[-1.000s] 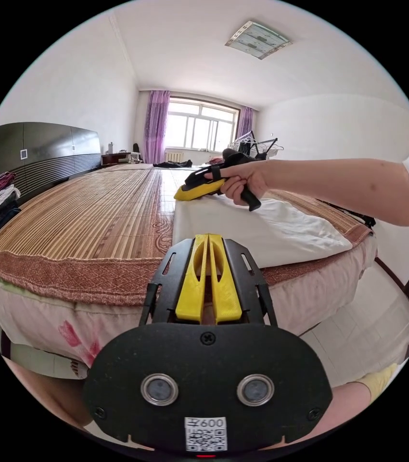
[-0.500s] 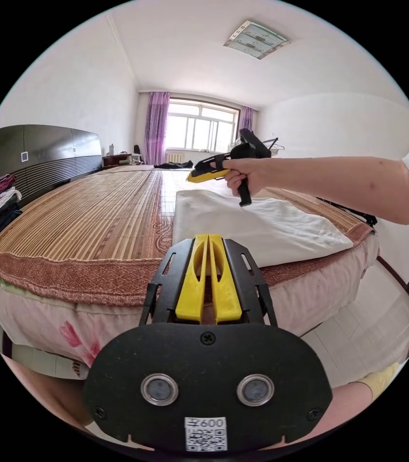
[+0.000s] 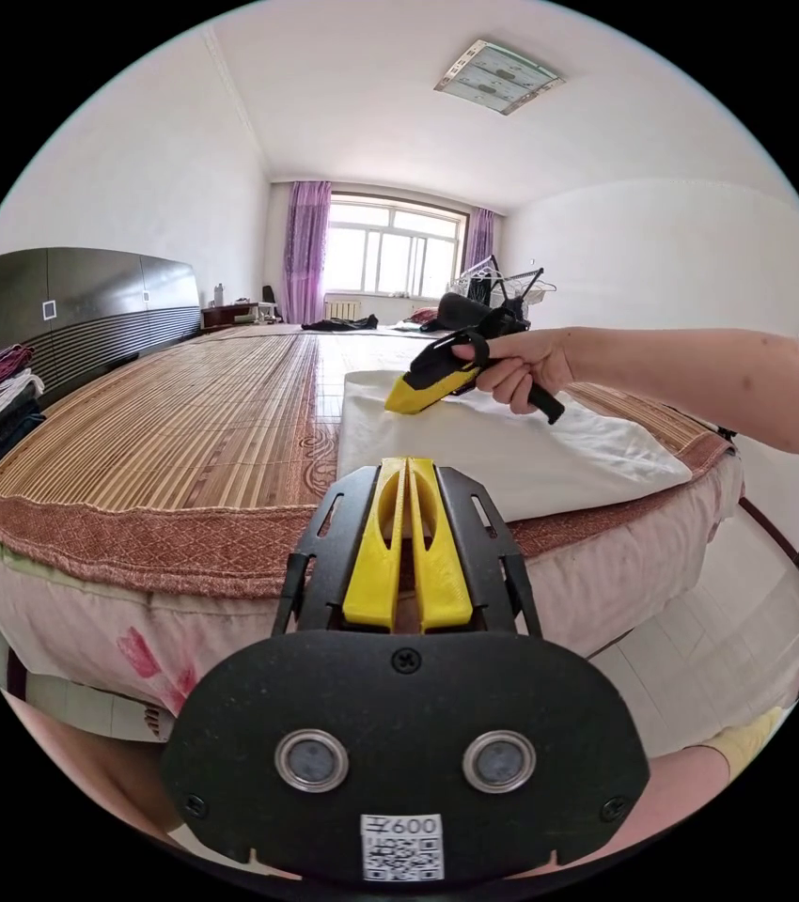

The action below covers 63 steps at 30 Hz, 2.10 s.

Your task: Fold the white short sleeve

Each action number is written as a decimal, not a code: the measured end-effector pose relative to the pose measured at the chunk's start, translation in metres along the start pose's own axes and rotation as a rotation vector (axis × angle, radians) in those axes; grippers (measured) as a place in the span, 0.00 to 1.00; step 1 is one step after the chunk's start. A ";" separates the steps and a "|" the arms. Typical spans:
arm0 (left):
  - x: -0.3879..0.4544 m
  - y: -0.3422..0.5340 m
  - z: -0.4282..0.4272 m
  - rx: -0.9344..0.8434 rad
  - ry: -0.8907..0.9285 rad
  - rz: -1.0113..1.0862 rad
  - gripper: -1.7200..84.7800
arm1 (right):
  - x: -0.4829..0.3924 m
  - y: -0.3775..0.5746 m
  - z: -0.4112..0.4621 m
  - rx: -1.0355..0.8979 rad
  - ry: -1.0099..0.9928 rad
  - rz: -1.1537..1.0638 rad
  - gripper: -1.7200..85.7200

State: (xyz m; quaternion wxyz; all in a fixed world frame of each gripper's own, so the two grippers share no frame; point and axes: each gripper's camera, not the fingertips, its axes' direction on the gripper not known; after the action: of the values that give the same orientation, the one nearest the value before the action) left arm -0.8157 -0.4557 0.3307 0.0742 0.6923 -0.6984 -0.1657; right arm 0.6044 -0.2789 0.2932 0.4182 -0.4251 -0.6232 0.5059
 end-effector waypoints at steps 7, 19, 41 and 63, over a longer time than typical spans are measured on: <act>0.000 0.003 -0.003 0.007 -0.011 0.009 0.02 | -0.054 0.046 -0.066 0.653 0.384 0.017 0.01; -0.002 0.007 -0.007 0.014 -0.028 0.007 0.02 | -0.115 0.081 0.062 -0.179 0.032 -0.233 0.01; -0.014 0.009 -0.013 0.019 -0.038 0.025 0.02 | -0.164 0.127 0.046 0.341 0.234 -0.161 0.01; -0.029 0.007 -0.016 0.012 -0.027 0.012 0.02 | -0.143 0.155 0.066 0.386 0.218 0.087 0.01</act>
State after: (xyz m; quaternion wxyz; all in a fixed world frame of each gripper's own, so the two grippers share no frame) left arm -0.8165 -0.4287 0.3513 0.0617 0.6860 -0.7046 -0.1706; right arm 0.5989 -0.4137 0.1181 0.5345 -0.4156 -0.4470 0.5845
